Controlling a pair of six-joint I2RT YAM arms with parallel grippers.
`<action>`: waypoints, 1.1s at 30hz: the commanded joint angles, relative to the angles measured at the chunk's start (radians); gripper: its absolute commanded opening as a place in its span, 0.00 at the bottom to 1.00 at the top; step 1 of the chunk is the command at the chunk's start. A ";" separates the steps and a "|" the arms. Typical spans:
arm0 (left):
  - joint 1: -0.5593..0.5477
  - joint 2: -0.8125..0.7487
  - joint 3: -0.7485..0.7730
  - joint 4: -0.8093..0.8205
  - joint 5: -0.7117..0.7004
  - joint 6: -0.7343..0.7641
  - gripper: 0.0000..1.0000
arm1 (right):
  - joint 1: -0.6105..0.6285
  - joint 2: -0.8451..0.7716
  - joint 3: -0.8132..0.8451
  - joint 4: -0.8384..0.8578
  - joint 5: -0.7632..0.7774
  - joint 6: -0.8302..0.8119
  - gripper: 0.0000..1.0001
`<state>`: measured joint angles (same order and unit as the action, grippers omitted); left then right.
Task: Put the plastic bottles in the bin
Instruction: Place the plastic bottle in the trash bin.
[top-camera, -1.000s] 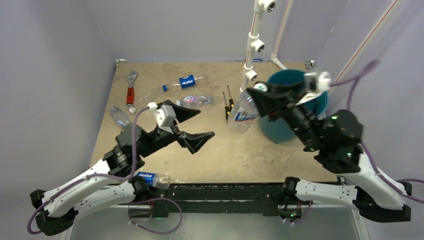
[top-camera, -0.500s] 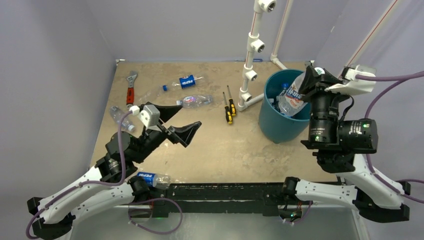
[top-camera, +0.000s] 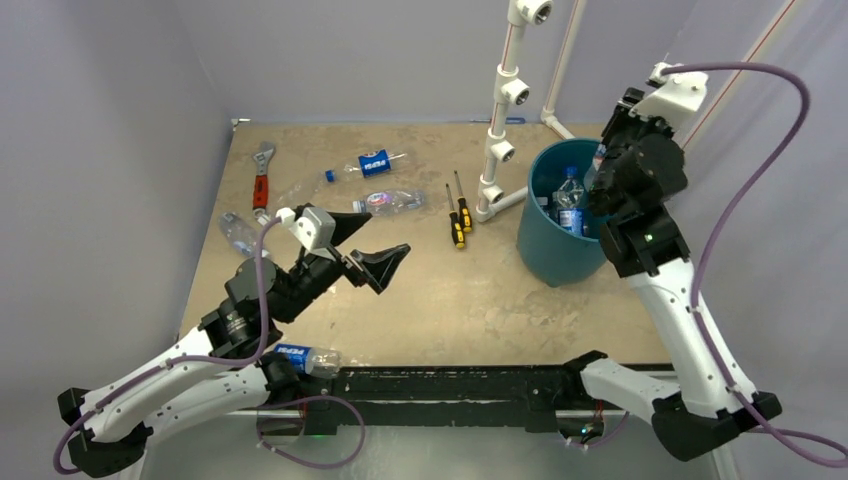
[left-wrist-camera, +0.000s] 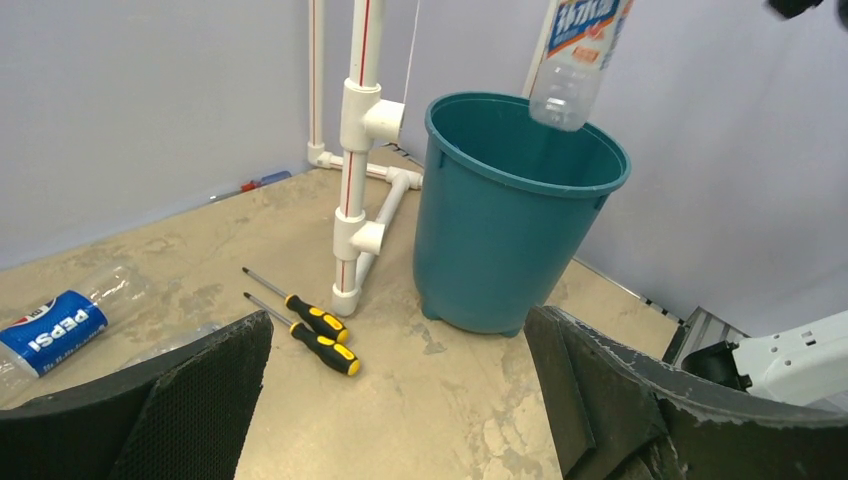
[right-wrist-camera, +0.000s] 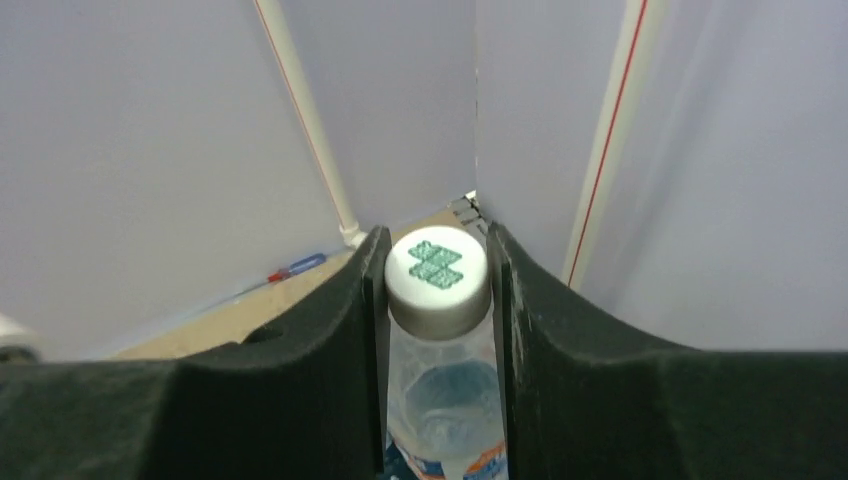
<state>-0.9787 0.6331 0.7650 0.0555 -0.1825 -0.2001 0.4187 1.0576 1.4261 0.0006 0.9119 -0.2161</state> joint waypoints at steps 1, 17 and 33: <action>-0.005 -0.002 -0.001 0.016 0.012 -0.022 0.99 | -0.118 0.021 -0.082 -0.019 -0.123 0.194 0.00; -0.005 0.027 -0.003 -0.028 -0.050 -0.058 0.99 | -0.274 0.025 -0.334 -0.130 -0.330 0.509 0.54; -0.005 0.069 0.028 -0.129 -0.284 -0.120 0.99 | -0.272 -0.271 -0.377 -0.110 -0.633 0.741 0.99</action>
<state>-0.9787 0.6956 0.7555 -0.0387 -0.3515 -0.2752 0.1455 0.9417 1.1061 -0.2039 0.4427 0.4145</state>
